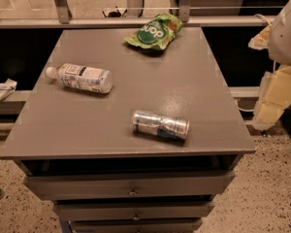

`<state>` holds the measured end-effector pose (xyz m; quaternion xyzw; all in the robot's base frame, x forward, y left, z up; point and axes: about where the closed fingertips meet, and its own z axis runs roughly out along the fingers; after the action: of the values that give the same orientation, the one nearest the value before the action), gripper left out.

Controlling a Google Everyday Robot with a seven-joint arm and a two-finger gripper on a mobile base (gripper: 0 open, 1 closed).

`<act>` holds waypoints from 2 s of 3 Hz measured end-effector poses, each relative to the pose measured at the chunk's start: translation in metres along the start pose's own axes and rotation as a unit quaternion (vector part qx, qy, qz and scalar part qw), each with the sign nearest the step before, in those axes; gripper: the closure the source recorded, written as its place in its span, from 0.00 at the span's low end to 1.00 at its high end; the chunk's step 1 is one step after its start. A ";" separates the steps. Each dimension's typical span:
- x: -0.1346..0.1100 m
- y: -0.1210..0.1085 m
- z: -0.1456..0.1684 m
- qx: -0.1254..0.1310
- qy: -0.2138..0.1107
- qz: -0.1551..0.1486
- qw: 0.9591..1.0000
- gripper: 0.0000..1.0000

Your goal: Place blue plastic bottle upright

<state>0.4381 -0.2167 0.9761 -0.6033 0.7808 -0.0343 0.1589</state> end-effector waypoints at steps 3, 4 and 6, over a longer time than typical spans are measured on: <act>-0.076 -0.025 0.045 0.008 -0.071 0.007 0.997 0.00; -0.143 -0.040 0.073 0.006 -0.106 0.014 0.994 0.00; -0.219 -0.048 0.094 -0.008 -0.143 0.016 0.990 0.00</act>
Offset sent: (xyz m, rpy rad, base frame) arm 0.0636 0.0843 -0.0259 0.2075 -0.0797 0.0303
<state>0.5580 -0.0083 0.9443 -0.5908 0.7598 0.0606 0.2647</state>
